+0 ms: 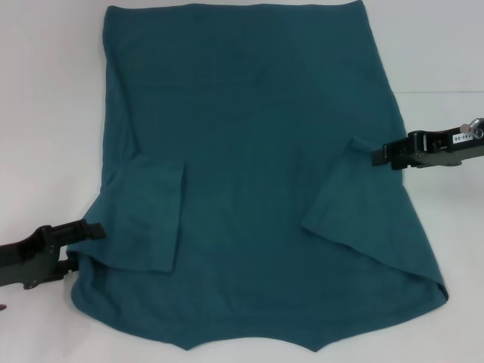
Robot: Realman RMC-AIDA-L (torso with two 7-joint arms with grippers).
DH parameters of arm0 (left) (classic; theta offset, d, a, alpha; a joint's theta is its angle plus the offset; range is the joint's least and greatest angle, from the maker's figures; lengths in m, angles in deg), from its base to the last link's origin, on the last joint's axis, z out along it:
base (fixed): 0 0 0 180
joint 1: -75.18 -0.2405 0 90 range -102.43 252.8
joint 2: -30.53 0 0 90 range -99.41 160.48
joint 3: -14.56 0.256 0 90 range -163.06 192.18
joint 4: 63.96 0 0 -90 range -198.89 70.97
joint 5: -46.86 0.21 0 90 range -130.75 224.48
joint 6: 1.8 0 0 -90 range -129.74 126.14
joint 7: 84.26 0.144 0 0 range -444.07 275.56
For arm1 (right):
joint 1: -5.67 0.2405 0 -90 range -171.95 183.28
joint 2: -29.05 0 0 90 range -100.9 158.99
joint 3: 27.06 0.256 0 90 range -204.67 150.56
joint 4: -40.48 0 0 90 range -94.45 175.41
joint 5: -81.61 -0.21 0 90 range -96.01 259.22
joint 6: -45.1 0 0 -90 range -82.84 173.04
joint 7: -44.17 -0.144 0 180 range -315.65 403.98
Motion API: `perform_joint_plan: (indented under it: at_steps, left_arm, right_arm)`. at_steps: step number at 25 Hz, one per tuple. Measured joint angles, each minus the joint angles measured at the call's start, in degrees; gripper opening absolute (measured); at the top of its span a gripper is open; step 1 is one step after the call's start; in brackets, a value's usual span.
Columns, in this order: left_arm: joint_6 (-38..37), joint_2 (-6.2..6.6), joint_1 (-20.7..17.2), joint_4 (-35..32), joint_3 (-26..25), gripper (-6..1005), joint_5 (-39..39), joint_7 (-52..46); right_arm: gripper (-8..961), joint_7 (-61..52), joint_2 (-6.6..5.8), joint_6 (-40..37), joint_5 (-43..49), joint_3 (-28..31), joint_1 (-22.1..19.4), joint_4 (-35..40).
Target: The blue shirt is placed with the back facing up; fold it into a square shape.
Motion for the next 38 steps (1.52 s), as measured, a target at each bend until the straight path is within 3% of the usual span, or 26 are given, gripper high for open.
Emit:
perform_joint_plan:
  at_steps: [4, 12, 17, 28, 32, 38]
  left_arm:
    - [-0.1, 0.08, 0.1, 0.0, 0.1, 836, 0.0, 0.0]
    - [0.6, 0.10, 0.4, 0.2, 0.3, 621, 0.3, 0.1]
    - [0.9, 0.10, 0.5, 0.3, 0.3, 386, 0.3, 0.1]
    - [-1.8, 0.22, 0.9, 0.2, 0.3, 38, -0.1, 3.4]
    - [-2.3, 0.27, 1.1, 0.2, 0.1, 37, -0.6, 4.3]
    - [-3.3, 0.67, 1.2, 0.1, -0.3, 37, -2.9, 5.3]
  right_arm:
    - [492, 0.2, -0.06, -0.2, 0.0, 0.0, 0.0, 0.0]
    - [493, 1.6, -0.09, -0.4, -0.1, 0.2, -0.2, 0.0]
    - [491, 1.8, -0.08, -0.4, -0.1, 0.4, -0.3, 0.0]
    - [491, 2.1, -0.70, 0.0, -0.1, 2.3, -2.2, 0.0]
    - [491, 1.8, -0.99, 0.9, -0.1, 4.3, -3.2, -0.2]
    - [492, 1.8, -3.12, -6.0, 0.3, 5.0, -4.4, 0.0]
